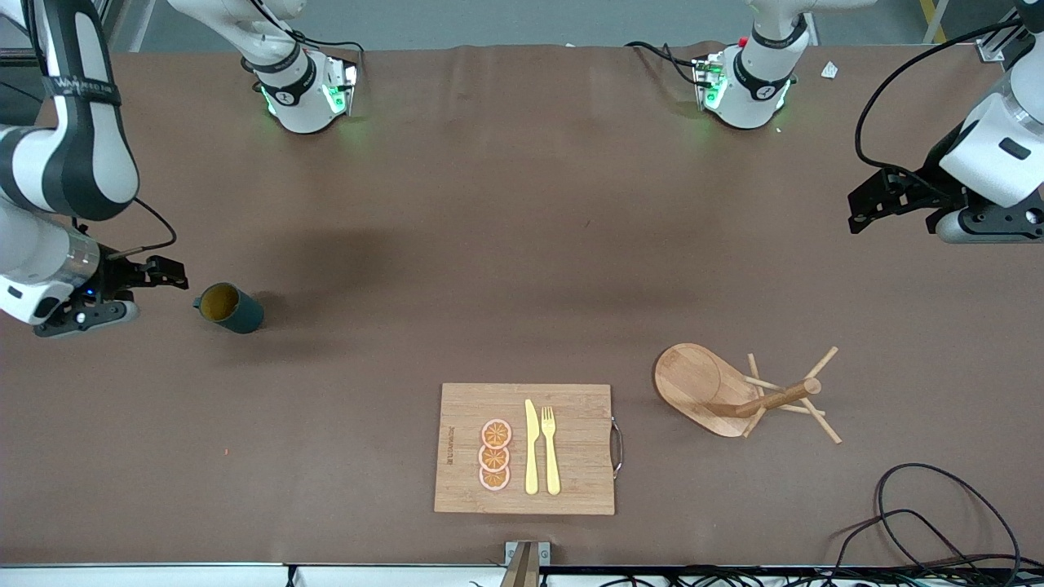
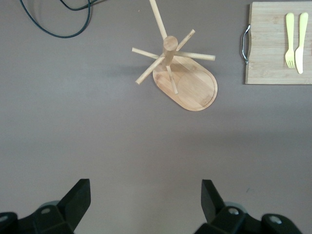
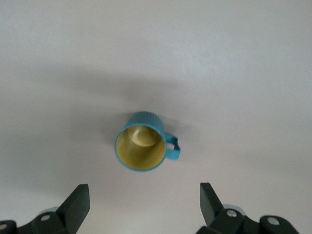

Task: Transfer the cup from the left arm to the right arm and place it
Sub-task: 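Open the right gripper and release the mug upright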

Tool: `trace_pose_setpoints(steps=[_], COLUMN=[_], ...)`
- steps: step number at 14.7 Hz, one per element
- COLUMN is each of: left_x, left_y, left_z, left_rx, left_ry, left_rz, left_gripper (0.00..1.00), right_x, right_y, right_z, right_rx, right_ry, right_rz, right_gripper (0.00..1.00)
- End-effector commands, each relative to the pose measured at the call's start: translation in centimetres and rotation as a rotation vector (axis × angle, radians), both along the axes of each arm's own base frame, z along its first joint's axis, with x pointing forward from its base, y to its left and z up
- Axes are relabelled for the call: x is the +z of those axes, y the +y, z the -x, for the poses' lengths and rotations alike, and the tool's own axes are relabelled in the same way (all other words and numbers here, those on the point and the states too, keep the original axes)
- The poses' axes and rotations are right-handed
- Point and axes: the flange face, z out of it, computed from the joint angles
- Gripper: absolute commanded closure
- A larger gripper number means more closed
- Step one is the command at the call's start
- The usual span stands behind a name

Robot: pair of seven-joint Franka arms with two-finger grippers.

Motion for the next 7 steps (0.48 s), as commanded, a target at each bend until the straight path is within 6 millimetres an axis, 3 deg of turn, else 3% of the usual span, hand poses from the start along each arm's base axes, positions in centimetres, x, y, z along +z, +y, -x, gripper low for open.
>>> trace_pose_setpoints(steps=[1, 3, 7], left_x=[1.1, 1.2, 1.2], left_y=[0.2, 0.3, 0.8], left_z=[0.2, 0.2, 0.2], left_rx=[-0.002, -0.005, 0.017], left_ry=[-0.012, -0.013, -0.013], left_rz=[0.019, 0.022, 0.014], left_gripper=[0.00, 0.00, 0.00], right_x=[4.8, 7.7, 11.6], right_y=[0.0, -0.2, -0.1], right_z=[-0.3, -0.6, -1.1], right_rx=[-0.104, -0.131, -0.204], right_ry=[0.017, 0.019, -0.006], right_rz=[-0.004, 0.000, 0.024], right_gripper=[0.00, 0.00, 0.00])
